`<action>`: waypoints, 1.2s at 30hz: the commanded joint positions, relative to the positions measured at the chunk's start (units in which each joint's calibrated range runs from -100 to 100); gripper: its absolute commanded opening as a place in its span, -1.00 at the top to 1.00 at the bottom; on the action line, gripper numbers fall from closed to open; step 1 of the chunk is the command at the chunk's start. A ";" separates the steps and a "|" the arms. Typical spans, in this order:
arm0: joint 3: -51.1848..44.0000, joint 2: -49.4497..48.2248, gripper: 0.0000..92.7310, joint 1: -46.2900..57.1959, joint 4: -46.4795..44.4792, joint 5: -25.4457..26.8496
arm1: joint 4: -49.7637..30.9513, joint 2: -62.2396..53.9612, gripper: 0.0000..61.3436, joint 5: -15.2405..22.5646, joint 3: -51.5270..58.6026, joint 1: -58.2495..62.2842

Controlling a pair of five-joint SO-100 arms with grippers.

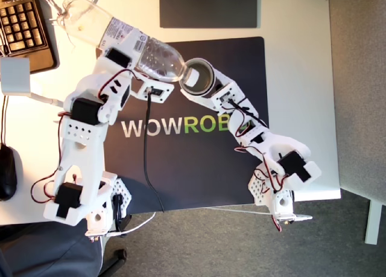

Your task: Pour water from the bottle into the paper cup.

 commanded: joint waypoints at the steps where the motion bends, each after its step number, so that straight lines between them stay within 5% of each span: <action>1: -1.20 -9.28 1.00 -0.01 -2.32 0.78 | -1.57 -0.71 1.00 -0.44 -7.23 0.98; 25: 0.53 -9.45 1.00 -0.27 -3.46 1.42 | -1.73 0.49 1.00 -0.24 -8.22 2.30; 36: 0.98 -9.63 1.00 -0.67 -3.78 1.66 | -7.86 4.02 1.00 0.39 -5.68 2.18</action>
